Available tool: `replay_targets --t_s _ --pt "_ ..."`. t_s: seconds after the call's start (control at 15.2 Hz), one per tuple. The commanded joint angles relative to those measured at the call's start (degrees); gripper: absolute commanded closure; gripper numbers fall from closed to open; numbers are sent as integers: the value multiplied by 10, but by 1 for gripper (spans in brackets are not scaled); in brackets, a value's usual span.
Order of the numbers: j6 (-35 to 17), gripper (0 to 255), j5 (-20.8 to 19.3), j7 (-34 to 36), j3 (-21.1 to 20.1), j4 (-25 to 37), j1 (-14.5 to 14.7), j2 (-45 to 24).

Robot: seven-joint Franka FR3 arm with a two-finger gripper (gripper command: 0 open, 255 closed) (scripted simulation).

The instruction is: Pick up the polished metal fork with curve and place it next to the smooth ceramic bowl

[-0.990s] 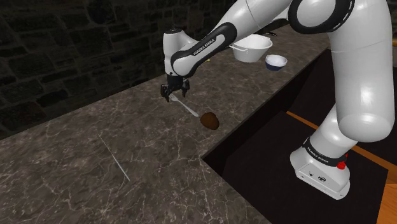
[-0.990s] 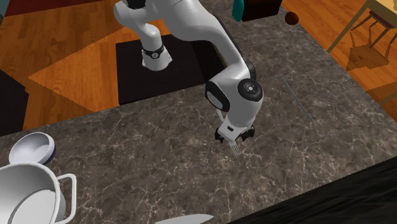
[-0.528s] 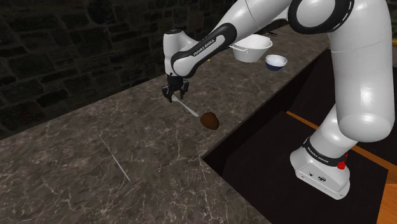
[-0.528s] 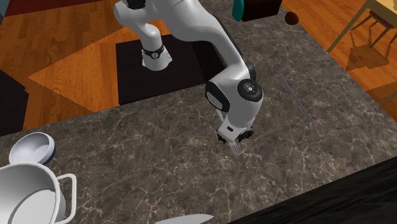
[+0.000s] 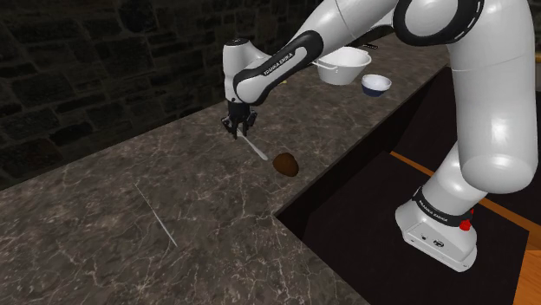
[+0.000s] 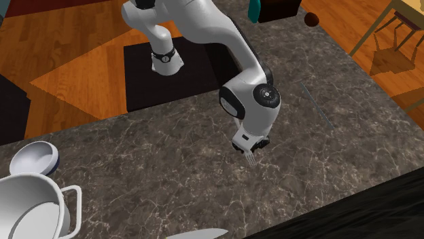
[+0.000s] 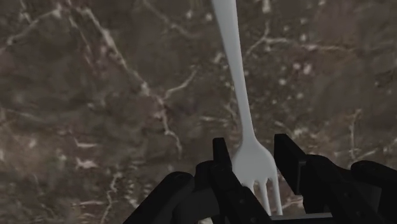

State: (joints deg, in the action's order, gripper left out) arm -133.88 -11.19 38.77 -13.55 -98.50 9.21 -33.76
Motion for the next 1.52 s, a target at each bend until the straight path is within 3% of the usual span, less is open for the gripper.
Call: replay_targets --t_s 0.0,1.45 --pt "1 255 1 -2 -1 2 0 -3" --pt "130 255 30 -21 -19 47 -10 83"
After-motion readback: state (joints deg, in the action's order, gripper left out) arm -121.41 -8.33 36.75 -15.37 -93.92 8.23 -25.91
